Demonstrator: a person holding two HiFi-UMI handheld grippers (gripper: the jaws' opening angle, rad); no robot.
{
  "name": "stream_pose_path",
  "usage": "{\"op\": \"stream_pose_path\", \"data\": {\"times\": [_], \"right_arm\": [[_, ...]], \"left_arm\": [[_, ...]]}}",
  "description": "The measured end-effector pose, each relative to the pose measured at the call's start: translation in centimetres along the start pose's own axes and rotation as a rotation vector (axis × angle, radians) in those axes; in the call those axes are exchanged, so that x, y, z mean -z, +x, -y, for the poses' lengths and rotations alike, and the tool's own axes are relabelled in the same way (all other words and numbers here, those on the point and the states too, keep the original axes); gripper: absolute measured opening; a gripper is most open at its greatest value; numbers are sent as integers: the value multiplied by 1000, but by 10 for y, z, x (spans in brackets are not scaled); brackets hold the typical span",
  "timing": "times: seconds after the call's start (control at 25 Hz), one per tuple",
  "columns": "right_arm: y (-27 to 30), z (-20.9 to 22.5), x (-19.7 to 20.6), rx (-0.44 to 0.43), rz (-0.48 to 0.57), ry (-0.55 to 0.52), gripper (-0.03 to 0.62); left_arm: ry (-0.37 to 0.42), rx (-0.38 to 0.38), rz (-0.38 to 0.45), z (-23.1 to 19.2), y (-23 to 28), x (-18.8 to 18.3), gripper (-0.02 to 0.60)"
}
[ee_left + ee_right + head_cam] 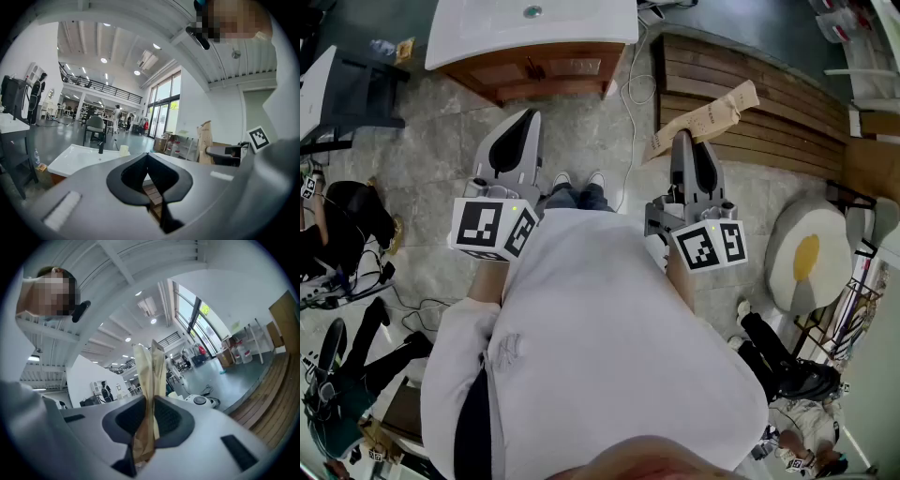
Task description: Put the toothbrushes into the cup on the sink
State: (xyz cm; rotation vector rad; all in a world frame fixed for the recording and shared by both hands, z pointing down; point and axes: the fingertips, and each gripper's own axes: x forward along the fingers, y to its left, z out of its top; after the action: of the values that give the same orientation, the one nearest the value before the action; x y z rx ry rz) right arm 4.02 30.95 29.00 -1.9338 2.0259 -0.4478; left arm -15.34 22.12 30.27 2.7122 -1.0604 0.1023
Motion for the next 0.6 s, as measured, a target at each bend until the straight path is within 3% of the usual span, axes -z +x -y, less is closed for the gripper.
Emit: {"op": "stream_pose_path", "data": {"times": [0.6], "right_arm": [[1, 9, 2, -29, 7, -19, 52]], "left_arm": [[6, 34, 25, 19, 9, 6, -3]]}}
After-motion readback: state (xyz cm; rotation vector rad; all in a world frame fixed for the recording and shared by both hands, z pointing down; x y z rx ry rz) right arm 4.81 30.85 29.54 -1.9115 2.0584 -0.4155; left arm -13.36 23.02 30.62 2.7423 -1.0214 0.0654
